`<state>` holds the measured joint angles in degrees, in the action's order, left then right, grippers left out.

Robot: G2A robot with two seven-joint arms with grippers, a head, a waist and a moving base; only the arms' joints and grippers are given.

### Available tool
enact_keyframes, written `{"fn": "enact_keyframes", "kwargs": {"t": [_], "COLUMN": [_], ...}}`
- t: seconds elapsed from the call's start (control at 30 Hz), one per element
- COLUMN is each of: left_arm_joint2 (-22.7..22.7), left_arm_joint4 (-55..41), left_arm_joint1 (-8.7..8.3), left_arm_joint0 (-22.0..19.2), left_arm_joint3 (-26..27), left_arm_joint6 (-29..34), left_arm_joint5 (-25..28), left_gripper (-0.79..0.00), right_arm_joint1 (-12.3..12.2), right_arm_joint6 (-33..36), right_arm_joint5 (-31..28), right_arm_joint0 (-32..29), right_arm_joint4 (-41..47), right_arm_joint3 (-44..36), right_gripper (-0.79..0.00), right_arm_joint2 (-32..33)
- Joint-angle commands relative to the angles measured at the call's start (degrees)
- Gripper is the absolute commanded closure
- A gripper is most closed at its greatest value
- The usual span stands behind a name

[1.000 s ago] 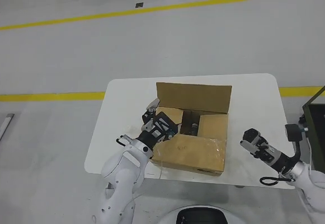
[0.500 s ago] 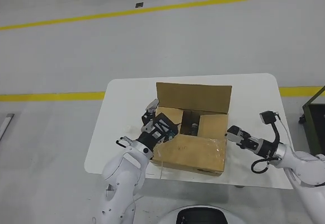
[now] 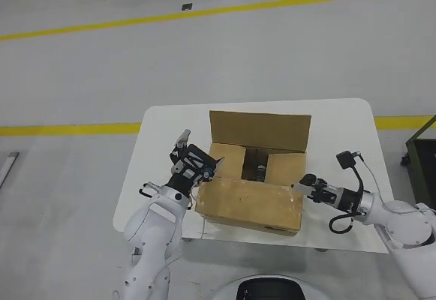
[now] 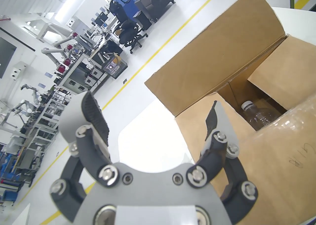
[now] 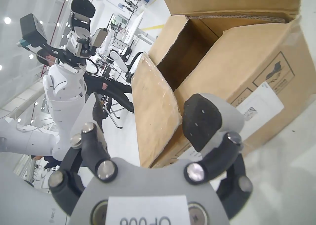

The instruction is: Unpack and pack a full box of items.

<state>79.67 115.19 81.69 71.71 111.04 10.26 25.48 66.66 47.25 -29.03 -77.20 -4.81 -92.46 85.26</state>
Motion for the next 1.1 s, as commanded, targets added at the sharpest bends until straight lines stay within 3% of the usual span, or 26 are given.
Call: {"fn": "enact_keyframes", "kwargs": {"t": [0.0, 0.13, 0.4, 0.47, 0.57, 0.6, 0.63, 0.7, 0.8, 0.93, 0.97, 1.0, 1.07], "left_arm_joint2": [0.07, 0.0, -0.37, -0.47, -0.71, -0.81, -0.91, -1.13, -1.28, -1.43, -1.47, -1.48, -1.45], "left_arm_joint4": [-0.02, -0.06, 0.02, 0.12, 0.09, 0.16, 0.14, 0.33, 0.3, 0.25, 0.25, 0.23, 0.24], "left_arm_joint1": [-0.13, -0.33, -0.72, -0.82, -0.96, -1.01, -1.05, -1.15, -1.28, -1.44, -1.48, -1.52, -1.6], "left_arm_joint0": [-0.22, -0.5, -0.81, -0.9, -1.07, -1.15, -1.23, -1.42, -1.55, -1.64, -1.63, -1.62, -1.59], "left_arm_joint3": [-0.13, -0.38, -0.76, -0.96, -1.24, -1.31, -1.37, -1.43, -1.59, -1.66, -1.67, -1.65, -1.56], "left_arm_joint6": [0.06, 0.07, 0.09, 0.01, -0.02, -0.03, -0.04, -0.17, -0.26, -0.24, -0.21, -0.17, -0.16], "left_arm_joint5": [-0.1, -0.31, -0.88, -0.97, -0.93, -0.88, -0.88, -0.76, -0.97, -1.39, -1.51, -1.61, -1.84], "left_gripper": [-0.785, -0.785, -0.785, -0.785, -0.785, -0.785, -0.785, -0.785, -0.785, -0.785, -0.785, -0.785, -0.785], "right_arm_joint1": [-0.12, -0.4, -1.35, -1.59, -1.93, -2.02, -2.1, -2.2, -2.36, -2.46, -2.49, -2.5, -2.51], "right_arm_joint6": [0.27, 1.13, 6.18, 8.01, 10.03, 10.41, 10.62, 10.72, 10.69, 9.74, 9.55, 9.09, 8.28], "right_arm_joint5": [0.14, 0.5, 2.89, 3.31, 4.33, 4.47, 4.61, 4.89, 5.56, 5.92, 5.88, 5.95, 6.04], "right_arm_joint0": [0.13, 0.19, -0.6, -0.82, -0.85, -0.78, -0.73, -0.54, -0.05, 0.26, 0.38, 0.48, 0.64], "right_arm_joint4": [-1.23, -3.8, -5.84, -4.49, -3.66, -3.69, -3.77, -4.0, -5.78, -7.81, -8.23, -8.45, -9.23], "right_arm_joint3": [-0.44, -1.55, -4.37, -5.08, -5.79, -6.04, -6.21, -6.54, -7.15, -7.5, -7.49, -7.42, -7.29], "right_gripper": [-0.56, -0.471, -0.551, -0.505, -0.588, -0.656, -0.643, -0.702, -0.73, -0.643, -0.456, -0.36, -0.332], "right_arm_joint2": [-0.49, -1.24, -0.97, -0.84, -0.58, -0.64, -0.79, -1.26, -2.03, -3.52, -3.89, -4.2, -4.76]}}
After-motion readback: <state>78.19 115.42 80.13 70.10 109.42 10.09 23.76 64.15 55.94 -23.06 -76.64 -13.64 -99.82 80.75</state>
